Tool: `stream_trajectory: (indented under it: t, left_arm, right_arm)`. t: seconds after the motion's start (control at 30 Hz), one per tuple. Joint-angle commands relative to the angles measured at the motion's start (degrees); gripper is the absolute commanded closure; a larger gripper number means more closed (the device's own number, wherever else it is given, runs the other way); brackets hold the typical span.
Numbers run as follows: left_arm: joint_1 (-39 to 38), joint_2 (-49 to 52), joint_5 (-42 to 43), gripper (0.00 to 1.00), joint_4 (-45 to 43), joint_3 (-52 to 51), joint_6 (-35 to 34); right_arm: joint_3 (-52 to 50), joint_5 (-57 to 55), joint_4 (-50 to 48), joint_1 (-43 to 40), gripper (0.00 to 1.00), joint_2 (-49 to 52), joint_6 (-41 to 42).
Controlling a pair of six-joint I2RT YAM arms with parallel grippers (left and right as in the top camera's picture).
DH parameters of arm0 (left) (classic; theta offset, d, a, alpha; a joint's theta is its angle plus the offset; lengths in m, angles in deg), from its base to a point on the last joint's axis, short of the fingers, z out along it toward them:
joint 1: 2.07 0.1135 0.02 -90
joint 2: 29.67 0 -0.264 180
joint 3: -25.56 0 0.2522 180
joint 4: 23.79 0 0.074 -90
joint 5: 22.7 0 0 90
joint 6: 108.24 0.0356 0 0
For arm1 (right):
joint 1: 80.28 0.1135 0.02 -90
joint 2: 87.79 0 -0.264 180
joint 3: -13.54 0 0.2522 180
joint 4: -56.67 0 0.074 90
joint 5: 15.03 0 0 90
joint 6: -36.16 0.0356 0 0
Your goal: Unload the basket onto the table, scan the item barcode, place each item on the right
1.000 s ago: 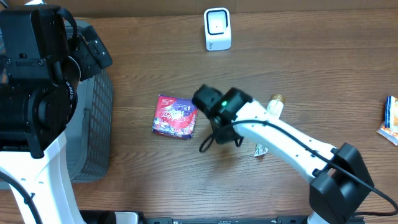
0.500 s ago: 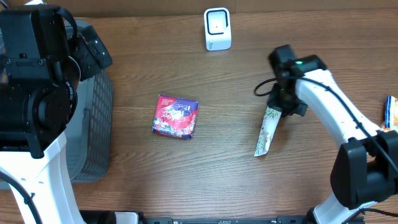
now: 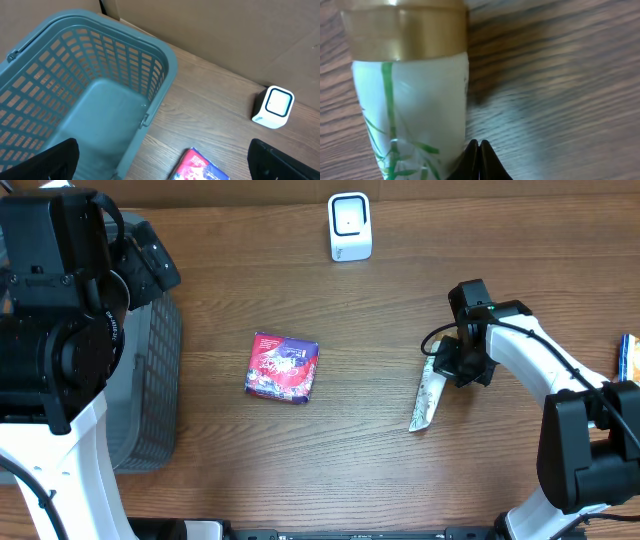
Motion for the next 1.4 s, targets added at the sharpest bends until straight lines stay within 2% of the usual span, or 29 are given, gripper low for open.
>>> stream_trajectory:
  t: [0.0,0.3,0.53,0.7,0.87,0.93,1.0,1.03,1.07,1.1,1.13,1.23,1.37]
  left_arm:
    - [0.26,0.39,-0.76,0.00,-0.09,0.28,-0.61]
    - [0.26,0.39,-0.76,0.00,-0.09,0.28,-0.61]
    - [0.26,0.39,-0.76,0.00,-0.09,0.28,-0.61]
    - [0.26,0.39,-0.76,0.00,-0.09,0.28,-0.61]
    - [0.26,0.39,-0.76,0.00,-0.09,0.28,-0.61]
    - [0.26,0.39,-0.76,0.00,-0.09,0.28,-0.61]
    - [0.26,0.39,-0.76,0.00,-0.09,0.28,-0.61]
    - [0.26,0.39,-0.76,0.00,-0.09,0.28,-0.61]
    - [0.26,0.39,-0.76,0.00,-0.09,0.28,-0.61]
    - [0.26,0.39,-0.76,0.00,-0.09,0.28,-0.61]
    - [0.26,0.39,-0.76,0.00,-0.09,0.28,-0.61]
    - [0.26,0.39,-0.76,0.00,-0.09,0.28,-0.61]
    - [0.26,0.39,-0.76,0.00,-0.09,0.28,-0.61]
  right_arm:
    - [0.09,4.20,-1.14,0.07,0.96,-1.55,-3.41]
    - [1.01,7.56,0.74,0.57,0.96,-1.57,-5.27]
    - [7.37,8.57,4.39,4.07,0.96,-2.38,-8.09]
    - [8.90,14.40,1.95,6.84,0.96,-2.40,-10.19]
    - [8.92,13.51,1.79,7.28,0.96,-2.43,-10.12]
    - [9.44,13.55,2.32,6.99,0.89,-2.47,-9.64]
    - [10.45,14.29,3.28,6.64,0.74,-2.56,-9.49]
    - [11.10,15.82,3.76,6.40,0.72,-2.58,-9.55]
    - [11.52,17.90,3.67,6.10,0.75,-2.58,-9.90]
    - [11.69,21.05,3.02,5.73,0.89,-2.62,-11.37]
    - [11.67,25.86,1.81,5.22,0.96,-2.62,-14.19]
    - [11.30,36.94,-2.14,3.96,0.96,-2.10,-19.23]
    - [9.55,45.42,-7.30,2.08,0.96,-1.40,-22.05]
